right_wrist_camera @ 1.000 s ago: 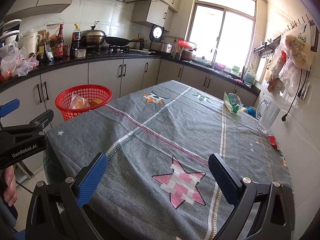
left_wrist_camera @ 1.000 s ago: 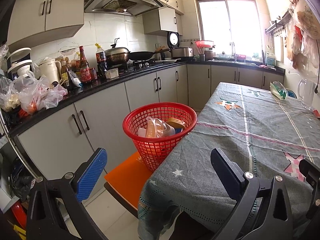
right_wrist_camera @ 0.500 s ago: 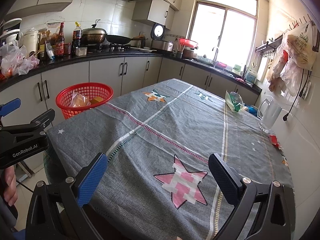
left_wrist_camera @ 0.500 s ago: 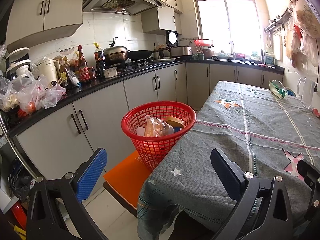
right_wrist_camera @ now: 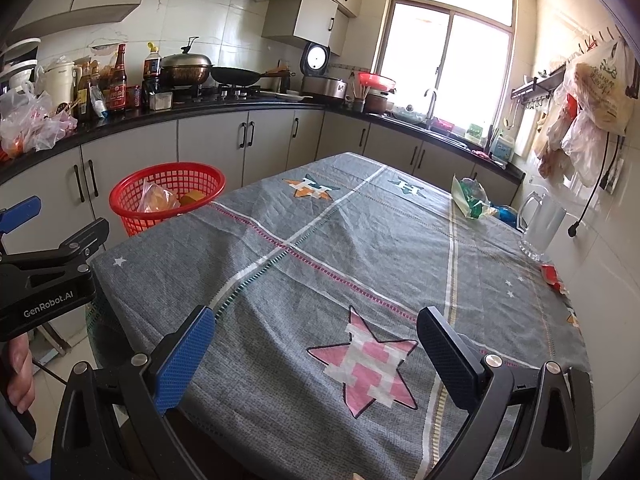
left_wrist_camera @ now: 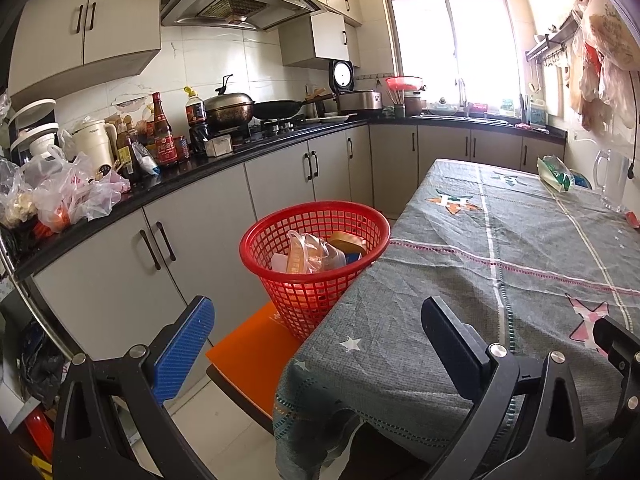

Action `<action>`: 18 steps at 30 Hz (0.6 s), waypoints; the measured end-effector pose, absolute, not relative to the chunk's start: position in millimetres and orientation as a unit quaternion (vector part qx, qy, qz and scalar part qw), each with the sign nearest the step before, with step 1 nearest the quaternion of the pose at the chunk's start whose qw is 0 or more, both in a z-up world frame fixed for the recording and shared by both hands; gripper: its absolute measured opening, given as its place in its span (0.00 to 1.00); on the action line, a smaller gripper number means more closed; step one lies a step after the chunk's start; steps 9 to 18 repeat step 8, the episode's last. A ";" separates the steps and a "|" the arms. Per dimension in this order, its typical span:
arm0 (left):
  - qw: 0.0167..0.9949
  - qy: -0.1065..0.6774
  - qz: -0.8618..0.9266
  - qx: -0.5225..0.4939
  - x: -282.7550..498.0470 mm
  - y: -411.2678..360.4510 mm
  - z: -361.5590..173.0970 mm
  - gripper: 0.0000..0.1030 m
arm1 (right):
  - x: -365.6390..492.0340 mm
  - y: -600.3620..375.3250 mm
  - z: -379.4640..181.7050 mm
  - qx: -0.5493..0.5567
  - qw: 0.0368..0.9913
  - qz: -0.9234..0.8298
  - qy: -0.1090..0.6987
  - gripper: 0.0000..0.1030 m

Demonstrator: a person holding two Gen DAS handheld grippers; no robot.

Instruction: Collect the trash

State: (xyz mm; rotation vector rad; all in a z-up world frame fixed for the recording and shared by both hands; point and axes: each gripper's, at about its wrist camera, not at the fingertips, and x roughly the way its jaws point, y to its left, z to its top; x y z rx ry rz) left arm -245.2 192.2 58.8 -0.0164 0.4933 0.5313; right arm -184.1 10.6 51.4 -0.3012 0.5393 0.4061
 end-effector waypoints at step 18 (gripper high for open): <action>0.934 0.249 0.254 0.022 -228.1 186.8 59.8 1.00 | -163.3 -9.5 48.7 -0.116 0.937 0.177 0.279 1.00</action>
